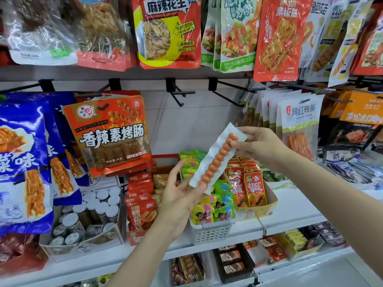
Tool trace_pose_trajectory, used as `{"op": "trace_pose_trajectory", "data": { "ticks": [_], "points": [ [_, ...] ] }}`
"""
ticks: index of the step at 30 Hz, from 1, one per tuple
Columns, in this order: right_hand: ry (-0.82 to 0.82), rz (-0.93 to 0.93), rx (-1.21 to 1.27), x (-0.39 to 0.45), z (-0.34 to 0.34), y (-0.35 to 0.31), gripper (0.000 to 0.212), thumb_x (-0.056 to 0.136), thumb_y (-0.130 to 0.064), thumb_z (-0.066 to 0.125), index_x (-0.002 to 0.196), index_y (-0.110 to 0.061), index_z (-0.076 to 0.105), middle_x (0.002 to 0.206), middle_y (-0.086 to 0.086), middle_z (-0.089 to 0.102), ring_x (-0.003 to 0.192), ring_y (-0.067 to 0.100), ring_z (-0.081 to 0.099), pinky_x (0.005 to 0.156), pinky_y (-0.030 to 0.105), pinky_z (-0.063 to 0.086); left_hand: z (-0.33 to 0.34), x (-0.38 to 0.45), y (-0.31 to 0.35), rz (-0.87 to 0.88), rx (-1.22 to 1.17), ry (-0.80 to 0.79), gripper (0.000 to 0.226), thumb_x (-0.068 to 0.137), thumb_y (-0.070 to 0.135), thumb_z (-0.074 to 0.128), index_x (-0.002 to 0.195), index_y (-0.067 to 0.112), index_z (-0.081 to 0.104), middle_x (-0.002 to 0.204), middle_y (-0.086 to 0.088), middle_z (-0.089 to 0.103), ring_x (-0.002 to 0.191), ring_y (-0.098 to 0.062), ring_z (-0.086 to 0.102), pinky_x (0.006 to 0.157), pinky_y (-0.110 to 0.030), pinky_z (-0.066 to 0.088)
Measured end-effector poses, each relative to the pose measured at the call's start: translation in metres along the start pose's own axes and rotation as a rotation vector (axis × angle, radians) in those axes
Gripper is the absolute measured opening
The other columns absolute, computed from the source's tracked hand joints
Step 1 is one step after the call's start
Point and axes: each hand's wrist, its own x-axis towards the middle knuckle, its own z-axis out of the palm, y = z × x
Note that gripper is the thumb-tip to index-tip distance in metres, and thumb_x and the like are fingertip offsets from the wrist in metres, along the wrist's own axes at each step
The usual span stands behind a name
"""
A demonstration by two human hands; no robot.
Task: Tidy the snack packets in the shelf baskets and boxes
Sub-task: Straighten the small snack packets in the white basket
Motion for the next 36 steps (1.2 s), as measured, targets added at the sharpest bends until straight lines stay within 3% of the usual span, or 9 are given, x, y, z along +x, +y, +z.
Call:
{"op": "trace_pose_trajectory", "data": {
  "ticks": [3,7,10,14,18,21,27,32,36],
  "points": [
    [-0.078,-0.056,0.049,-0.002,-0.002,0.000,0.032,0.073,-0.019,0.076,0.105,-0.017,0.072,0.102,0.012,0.075,0.098,0.028,0.071,0.078,0.029,0.058,0.001,0.002,0.008,-0.230,-0.150,-0.006,0.062,0.086,0.054,0.060,0.138,0.022,0.049,0.131,-0.018,0.062,0.119,-0.039,0.060,0.097,-0.058,0.049],
    [-0.188,-0.109,0.143,-0.002,-0.001,-0.003,0.034,0.074,-0.025,0.082,0.105,-0.017,0.072,0.109,0.015,0.071,0.109,0.032,0.066,0.095,0.038,0.054,-0.001,0.002,0.013,-0.387,-0.137,-0.008,0.047,0.095,0.039,0.052,0.127,0.005,0.057,0.122,-0.023,0.066,0.100,-0.029,0.071,0.078,-0.035,0.060],
    [-0.203,-0.114,0.198,-0.001,-0.002,-0.008,0.028,0.072,-0.017,0.082,0.099,-0.017,0.074,0.114,0.014,0.070,0.112,0.031,0.065,0.093,0.034,0.054,-0.004,0.003,0.013,-0.313,-0.165,-0.018,0.032,0.085,0.017,0.063,0.113,0.002,0.065,0.100,-0.015,0.071,0.072,-0.016,0.070,0.060,-0.023,0.058],
    [-0.183,0.041,0.275,0.001,-0.007,-0.010,0.029,0.088,-0.002,0.059,0.110,-0.013,0.073,0.118,0.016,0.069,0.113,0.031,0.065,0.082,0.028,0.057,-0.009,0.007,0.014,-0.109,0.150,0.093,0.046,0.074,0.011,0.071,0.117,-0.002,0.061,0.105,-0.017,0.071,0.082,-0.019,0.072,0.066,-0.024,0.058],
    [-0.215,0.184,0.348,-0.001,-0.011,-0.019,0.036,0.102,-0.015,0.036,0.124,-0.015,0.064,0.120,0.022,0.067,0.109,0.037,0.066,0.080,0.037,0.059,-0.015,0.011,0.013,0.143,0.506,0.165,0.021,0.077,0.008,0.076,0.097,0.006,0.070,0.097,-0.012,0.075,0.085,-0.026,0.073,0.079,-0.041,0.059],
    [-0.230,0.177,0.143,-0.001,-0.009,-0.023,0.035,0.093,-0.029,0.061,0.122,-0.009,0.064,0.113,0.019,0.070,0.106,0.030,0.068,0.082,0.030,0.058,-0.019,0.014,0.011,0.222,0.555,0.215,0.023,0.074,0.015,0.079,0.093,0.007,0.068,0.090,-0.009,0.076,0.082,-0.029,0.073,0.080,-0.049,0.059],
    [-0.064,0.017,-0.298,-0.001,0.001,-0.027,0.027,0.079,-0.025,0.075,0.103,-0.012,0.074,0.086,0.006,0.077,0.077,0.017,0.074,0.067,0.021,0.059,-0.028,0.020,0.003,0.243,0.690,0.236,0.026,0.077,0.018,0.081,0.097,0.009,0.068,0.087,-0.015,0.074,0.083,-0.037,0.071,0.081,-0.057,0.056],
    [0.152,-0.067,-0.471,-0.001,-0.006,-0.028,0.010,0.085,-0.028,0.072,0.092,-0.022,0.076,0.068,-0.006,0.074,0.056,0.002,0.068,0.050,0.013,0.053,-0.029,0.031,0.004,0.258,0.686,0.189,0.038,0.081,0.011,0.078,0.108,0.030,0.060,0.112,0.003,0.068,0.098,-0.007,0.066,0.082,-0.021,0.054],
    [0.367,-0.118,-0.620,0.003,-0.018,-0.019,0.016,0.085,-0.034,0.072,0.097,-0.024,0.074,0.062,-0.005,0.071,0.041,-0.007,0.057,0.036,0.009,0.039,-0.042,0.030,0.004,0.033,1.021,0.115,0.076,0.069,0.059,0.075,0.133,0.031,0.044,0.137,0.013,0.044,0.127,-0.005,0.043,0.107,-0.028,0.039]
  ]
}}
